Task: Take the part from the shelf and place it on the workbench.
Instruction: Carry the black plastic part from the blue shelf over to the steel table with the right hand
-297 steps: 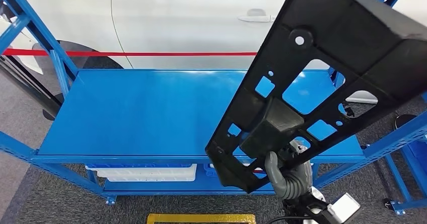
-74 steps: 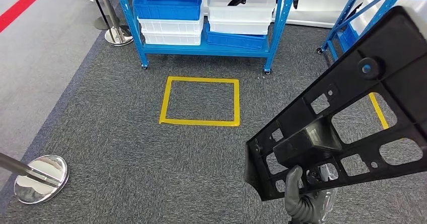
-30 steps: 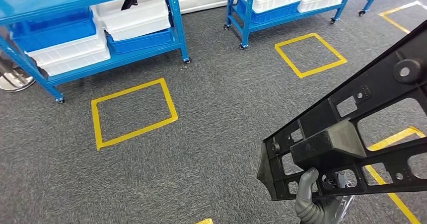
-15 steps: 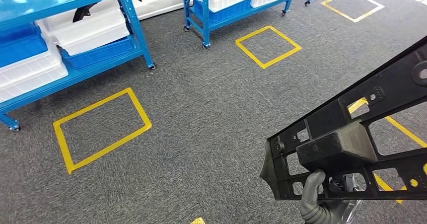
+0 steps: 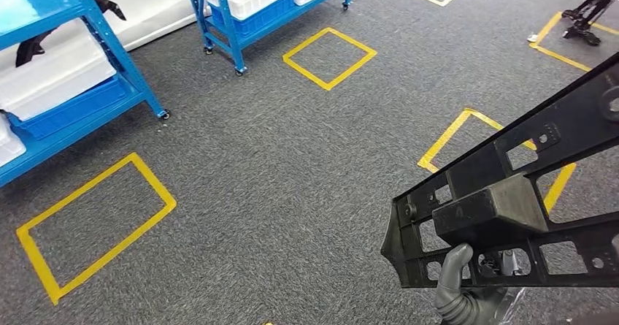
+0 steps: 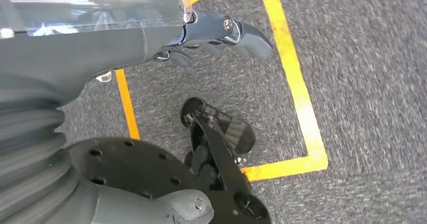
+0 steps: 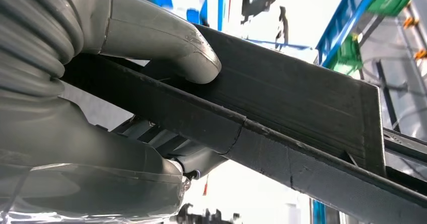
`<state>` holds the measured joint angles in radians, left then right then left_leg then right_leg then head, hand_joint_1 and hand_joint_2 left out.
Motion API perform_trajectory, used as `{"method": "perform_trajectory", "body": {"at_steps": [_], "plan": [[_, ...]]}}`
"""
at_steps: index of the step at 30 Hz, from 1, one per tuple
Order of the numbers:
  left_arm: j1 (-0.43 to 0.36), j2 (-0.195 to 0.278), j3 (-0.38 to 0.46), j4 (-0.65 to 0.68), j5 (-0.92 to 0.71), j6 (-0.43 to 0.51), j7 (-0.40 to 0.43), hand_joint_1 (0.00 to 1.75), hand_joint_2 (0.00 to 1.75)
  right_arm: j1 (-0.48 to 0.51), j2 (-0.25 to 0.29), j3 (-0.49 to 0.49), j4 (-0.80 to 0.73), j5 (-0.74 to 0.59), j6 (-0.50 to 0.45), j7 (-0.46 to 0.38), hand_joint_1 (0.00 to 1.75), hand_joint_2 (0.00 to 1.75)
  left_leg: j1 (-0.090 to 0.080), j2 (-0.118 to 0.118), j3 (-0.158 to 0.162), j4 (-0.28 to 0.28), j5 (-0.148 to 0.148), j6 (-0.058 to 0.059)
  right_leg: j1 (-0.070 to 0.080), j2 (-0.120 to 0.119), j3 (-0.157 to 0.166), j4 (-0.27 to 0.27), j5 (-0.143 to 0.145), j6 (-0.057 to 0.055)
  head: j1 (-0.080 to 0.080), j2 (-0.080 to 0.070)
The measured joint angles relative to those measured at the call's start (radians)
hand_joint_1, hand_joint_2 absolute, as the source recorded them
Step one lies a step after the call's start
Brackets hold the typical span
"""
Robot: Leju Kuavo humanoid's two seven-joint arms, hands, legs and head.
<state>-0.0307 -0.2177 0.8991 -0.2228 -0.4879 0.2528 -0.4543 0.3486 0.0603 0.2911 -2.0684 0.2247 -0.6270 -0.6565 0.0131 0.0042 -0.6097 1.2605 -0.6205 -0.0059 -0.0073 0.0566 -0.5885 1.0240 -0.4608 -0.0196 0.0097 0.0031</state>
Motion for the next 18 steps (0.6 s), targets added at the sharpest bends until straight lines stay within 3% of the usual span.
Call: {"method": "perform_trajectory", "body": {"at_steps": [2, 4, 5, 7, 9, 11, 13, 14, 15, 17, 18], "plan": [[0.001, 0.001, -0.001, 0.000, -0.009, 0.003, 0.002, 0.00, 1.75, 0.001, 0.000, -0.005, 0.000, 0.010, -0.005, 0.000, 1.75, 1.75, -0.007, -0.040, 0.048, -0.126, 0.081, 0.020, 0.003, 0.029, 0.005, 0.000, 0.000, 0.000, 0.000, 0.000], [0.001, 0.004, -0.004, 0.000, -0.021, 0.006, 0.006, 0.00, 1.75, 0.001, 0.000, -0.012, -0.001, 0.030, -0.015, 0.000, 1.75, 1.75, -0.012, -0.082, 0.083, -0.219, 0.120, 0.033, 0.003, 0.055, 0.003, 0.002, 0.002, 0.005, 0.000, 0.000], [0.000, 0.004, -0.006, 0.000, -0.027, 0.007, 0.008, 0.00, 1.75, 0.002, 0.000, -0.017, -0.002, 0.041, -0.020, 0.000, 1.75, 1.75, -0.013, -0.088, 0.089, -0.235, 0.119, 0.036, 0.001, 0.067, -0.001, 0.001, 0.005, 0.011, -0.001, 0.000], [-0.004, 0.004, -0.012, 0.000, -0.033, 0.008, 0.010, 0.00, 1.75, 0.008, -0.002, -0.027, -0.008, 0.055, -0.027, 0.001, 1.75, 1.75, -0.011, -0.066, 0.095, -0.252, 0.123, 0.038, -0.003, 0.081, -0.007, 0.001, 0.010, 0.023, -0.002, 0.000], [-0.005, 0.004, -0.018, 0.000, -0.037, 0.005, 0.009, 0.00, 1.75, 0.013, -0.003, -0.038, -0.017, 0.068, -0.033, 0.001, 1.75, 1.75, -0.008, -0.038, 0.103, -0.273, 0.136, 0.044, 0.001, 0.038, -0.025, 0.034, -0.014, 0.031, 0.002, 0.000], [-0.002, 0.003, -0.023, 0.000, -0.041, 0.000, 0.007, 0.00, 1.75, 0.015, -0.006, -0.046, -0.024, 0.084, -0.041, 0.001, 1.75, 1.75, -0.010, -0.007, 0.105, -0.282, 0.141, 0.050, 0.003, -0.024, -0.075, 0.139, -0.076, 0.037, 0.005, 0.000], [0.001, 0.004, -0.025, 0.000, -0.046, -0.005, 0.005, 0.00, 1.75, 0.020, -0.010, -0.052, -0.031, 0.098, -0.052, 0.002, 1.75, 1.75, -0.013, 0.025, 0.103, -0.281, 0.139, 0.050, -0.004, -0.044, -0.127, 0.247, -0.121, 0.046, 0.006, 0.000], [0.002, 0.004, -0.025, 0.000, -0.049, -0.009, 0.003, 0.00, 1.75, 0.024, -0.012, -0.056, -0.036, 0.103, -0.058, 0.002, 1.75, 1.75, -0.013, 0.040, 0.102, -0.279, 0.137, 0.049, -0.008, -0.049, -0.131, 0.260, -0.118, 0.051, 0.006, 0.000], [0.002, 0.004, -0.026, 0.000, -0.051, -0.012, 0.003, 0.00, 1.75, 0.028, -0.015, -0.060, -0.042, 0.106, -0.062, 0.002, 1.75, 1.75, -0.012, 0.054, 0.102, -0.277, 0.135, 0.047, -0.012, -0.054, -0.116, 0.235, -0.097, 0.055, 0.006, 0.000], [0.001, 0.004, -0.027, 0.000, -0.055, -0.016, 0.002, 0.00, 1.75, 0.033, -0.019, -0.067, -0.054, 0.108, -0.067, 0.002, 1.75, 1.75, -0.011, 0.079, 0.104, -0.267, 0.125, 0.037, -0.018, -0.089, -0.043, 0.108, -0.041, 0.061, 0.007, 0.000], [0.000, 0.005, -0.028, 0.000, -0.056, -0.016, 0.003, 0.00, 1.75, 0.035, -0.020, -0.069, -0.061, 0.109, -0.068, 0.002, 1.75, 1.75, -0.012, 0.089, 0.104, -0.260, 0.118, 0.030, -0.018, -0.107, -0.011, 0.052, -0.023, 0.057, 0.006, 0.000]]}}
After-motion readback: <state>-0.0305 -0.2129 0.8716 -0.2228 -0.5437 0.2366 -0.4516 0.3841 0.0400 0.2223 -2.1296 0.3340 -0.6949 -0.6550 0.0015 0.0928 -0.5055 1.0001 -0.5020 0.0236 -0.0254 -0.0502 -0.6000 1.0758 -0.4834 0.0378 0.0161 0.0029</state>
